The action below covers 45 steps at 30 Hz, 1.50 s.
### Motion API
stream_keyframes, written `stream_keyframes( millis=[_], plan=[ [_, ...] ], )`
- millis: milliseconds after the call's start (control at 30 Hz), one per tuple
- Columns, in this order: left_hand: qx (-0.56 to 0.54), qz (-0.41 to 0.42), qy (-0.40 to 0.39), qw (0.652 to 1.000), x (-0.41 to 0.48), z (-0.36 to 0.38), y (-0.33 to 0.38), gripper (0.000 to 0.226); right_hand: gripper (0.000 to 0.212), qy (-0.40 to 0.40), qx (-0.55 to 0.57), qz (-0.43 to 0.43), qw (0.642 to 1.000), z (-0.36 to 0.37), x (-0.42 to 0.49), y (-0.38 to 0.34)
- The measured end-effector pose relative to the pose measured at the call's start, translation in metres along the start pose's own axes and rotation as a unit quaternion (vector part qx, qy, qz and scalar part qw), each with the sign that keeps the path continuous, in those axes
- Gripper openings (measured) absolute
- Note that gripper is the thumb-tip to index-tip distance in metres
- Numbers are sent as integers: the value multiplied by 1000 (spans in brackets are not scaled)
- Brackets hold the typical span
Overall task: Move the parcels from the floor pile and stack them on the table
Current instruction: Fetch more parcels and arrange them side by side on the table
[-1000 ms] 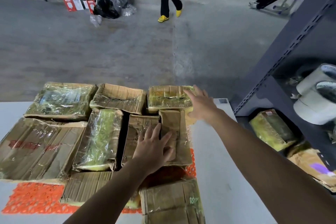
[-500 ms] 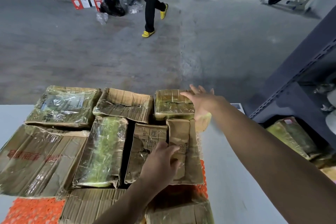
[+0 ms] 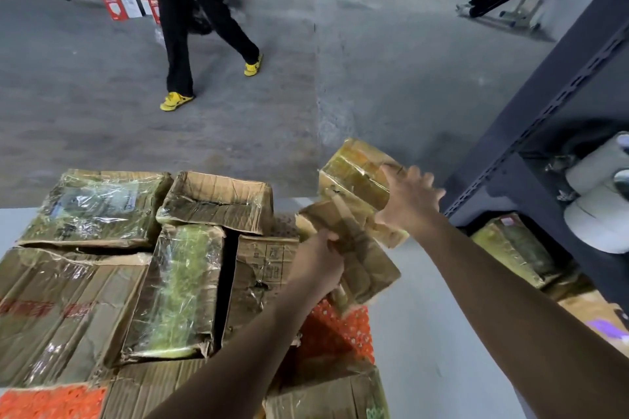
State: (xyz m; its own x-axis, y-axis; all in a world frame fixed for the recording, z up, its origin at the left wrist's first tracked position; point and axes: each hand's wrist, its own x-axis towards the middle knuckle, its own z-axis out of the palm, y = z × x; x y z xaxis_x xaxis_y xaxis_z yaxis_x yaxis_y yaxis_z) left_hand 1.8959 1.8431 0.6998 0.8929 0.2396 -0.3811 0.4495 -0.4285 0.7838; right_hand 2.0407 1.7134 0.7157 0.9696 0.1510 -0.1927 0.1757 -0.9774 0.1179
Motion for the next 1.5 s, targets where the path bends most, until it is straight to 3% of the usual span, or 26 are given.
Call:
stream_keyframes(
  millis=[67, 167, 233, 300, 400, 467, 533, 700, 900, 1067, 1267, 1500],
  plan=[
    [19, 1, 25, 1000, 5, 6, 5, 34, 95, -1, 6, 34, 999, 0, -6, 5],
    [160, 21, -9, 987, 12, 4, 6, 24, 97, -10, 2, 56, 998, 5, -15, 9],
    [342, 72, -59, 935, 17, -5, 7, 31, 101, -18, -1, 60, 998, 10, -21, 9],
    [502, 140, -47, 852, 27, -14, 10, 48, 102, -20, 6, 60, 998, 16, -26, 7],
    [571, 231, -66, 785, 56, -19, 15, 82, 103, -18, 25, 69, 997, 20, -31, 6],
    [595, 221, -132, 761, 76, -18, 14, 108, 102, -14, 21, 78, 997, 19, -34, 7],
    [613, 218, -152, 744, 89, -17, 14, 113, 101, -11, 10, 89, 996, 18, -36, 7],
    [608, 221, -83, 758, 108, -27, 24, 95, 101, -17, 36, 140, 989, 16, -36, 12],
    [541, 99, -67, 832, 127, -40, 16, 88, 101, -61, 45, 186, 980, 16, -35, 17],
    [537, 101, -42, 836, 134, -39, 12, 88, 100, -77, 48, 203, 975, 22, -38, 15],
    [508, 118, -30, 852, 142, -40, 1, 103, 94, -105, 34, 213, 971, 20, -52, 21],
    [501, 140, -29, 854, 125, -47, -6, 110, 106, -159, 38, 211, 964, 18, -91, 25]
  ],
)
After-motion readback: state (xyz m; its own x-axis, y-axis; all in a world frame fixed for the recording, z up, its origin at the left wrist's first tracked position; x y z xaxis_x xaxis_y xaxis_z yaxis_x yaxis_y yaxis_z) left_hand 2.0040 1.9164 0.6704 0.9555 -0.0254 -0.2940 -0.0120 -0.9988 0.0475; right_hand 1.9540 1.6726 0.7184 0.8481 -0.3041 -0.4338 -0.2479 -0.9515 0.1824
